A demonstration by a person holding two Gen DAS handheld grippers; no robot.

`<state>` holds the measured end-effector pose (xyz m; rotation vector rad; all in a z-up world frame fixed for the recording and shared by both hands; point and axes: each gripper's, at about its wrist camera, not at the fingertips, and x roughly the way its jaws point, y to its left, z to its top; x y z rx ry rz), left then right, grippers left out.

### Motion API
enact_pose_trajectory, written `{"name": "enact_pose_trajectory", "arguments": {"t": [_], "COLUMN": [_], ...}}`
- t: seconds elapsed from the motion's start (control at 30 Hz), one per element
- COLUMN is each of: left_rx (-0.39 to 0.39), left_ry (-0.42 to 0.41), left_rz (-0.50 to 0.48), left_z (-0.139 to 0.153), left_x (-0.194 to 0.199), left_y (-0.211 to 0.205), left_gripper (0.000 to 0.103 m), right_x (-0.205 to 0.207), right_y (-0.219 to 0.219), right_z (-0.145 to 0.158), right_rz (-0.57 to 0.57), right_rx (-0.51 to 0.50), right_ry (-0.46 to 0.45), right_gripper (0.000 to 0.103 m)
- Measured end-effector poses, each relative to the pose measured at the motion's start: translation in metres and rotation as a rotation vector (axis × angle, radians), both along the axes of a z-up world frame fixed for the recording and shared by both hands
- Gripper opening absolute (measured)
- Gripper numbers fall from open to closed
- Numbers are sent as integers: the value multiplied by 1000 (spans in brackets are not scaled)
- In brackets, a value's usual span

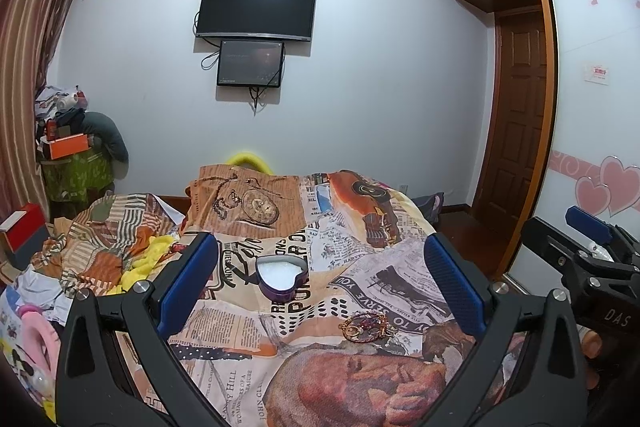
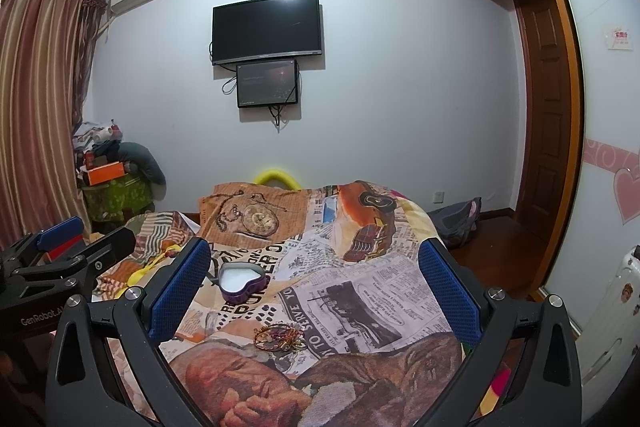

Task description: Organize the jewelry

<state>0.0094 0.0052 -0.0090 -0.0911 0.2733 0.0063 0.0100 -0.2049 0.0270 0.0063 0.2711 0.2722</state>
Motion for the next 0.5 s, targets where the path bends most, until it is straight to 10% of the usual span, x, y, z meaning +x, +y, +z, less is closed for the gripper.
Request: {"name": "enact_pose_trajectory", "arguments": {"t": [0.5], "left_rx": [0], "left_ry": [-7], "left_rz": [-8], "left_z": [-1], "left_x": [-4], "left_y": [2], "left_gripper": [103], "right_x": [2], "right_y": [1], "right_z": [2], "right_rz": [7], "right_rx": [1], "right_ry": [6], "right_gripper": [103]}}
